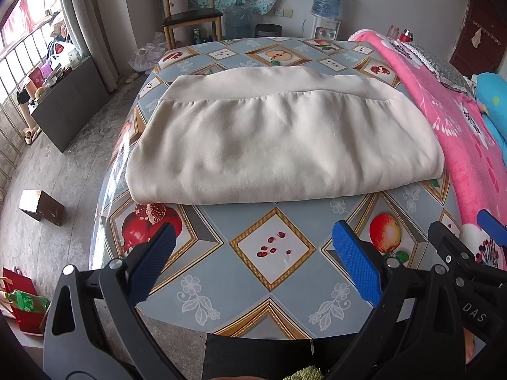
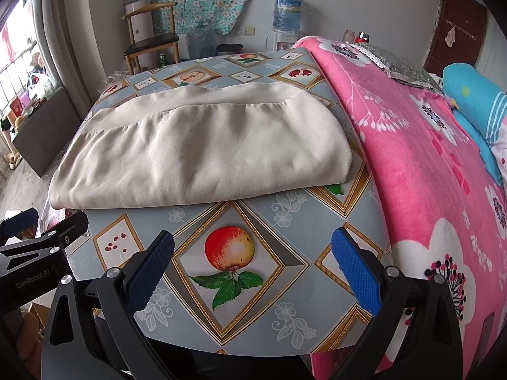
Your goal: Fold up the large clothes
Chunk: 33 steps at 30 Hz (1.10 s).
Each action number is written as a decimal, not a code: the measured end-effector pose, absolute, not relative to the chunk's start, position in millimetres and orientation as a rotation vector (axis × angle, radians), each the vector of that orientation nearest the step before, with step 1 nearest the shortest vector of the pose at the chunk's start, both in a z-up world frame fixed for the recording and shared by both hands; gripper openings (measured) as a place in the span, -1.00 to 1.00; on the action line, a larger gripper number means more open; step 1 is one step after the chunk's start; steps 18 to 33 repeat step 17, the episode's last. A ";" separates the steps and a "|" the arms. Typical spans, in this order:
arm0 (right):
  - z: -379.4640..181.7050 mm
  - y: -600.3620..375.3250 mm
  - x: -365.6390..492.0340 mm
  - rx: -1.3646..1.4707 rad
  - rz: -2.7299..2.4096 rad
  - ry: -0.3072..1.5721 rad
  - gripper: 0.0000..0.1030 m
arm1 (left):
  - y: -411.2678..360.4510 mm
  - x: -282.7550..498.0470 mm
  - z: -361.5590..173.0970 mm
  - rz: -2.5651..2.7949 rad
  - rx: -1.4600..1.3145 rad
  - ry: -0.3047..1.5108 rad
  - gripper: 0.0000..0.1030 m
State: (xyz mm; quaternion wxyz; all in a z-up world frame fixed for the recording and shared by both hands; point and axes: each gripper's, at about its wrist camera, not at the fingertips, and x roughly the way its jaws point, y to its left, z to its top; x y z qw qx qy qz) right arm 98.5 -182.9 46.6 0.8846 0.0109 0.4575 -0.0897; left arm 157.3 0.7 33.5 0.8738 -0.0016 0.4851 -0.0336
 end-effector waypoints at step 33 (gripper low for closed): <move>47.5 -182.5 97.5 0.024 -0.191 0.950 0.88 | -0.1 158.6 36.5 -0.070 -0.004 1.011 0.85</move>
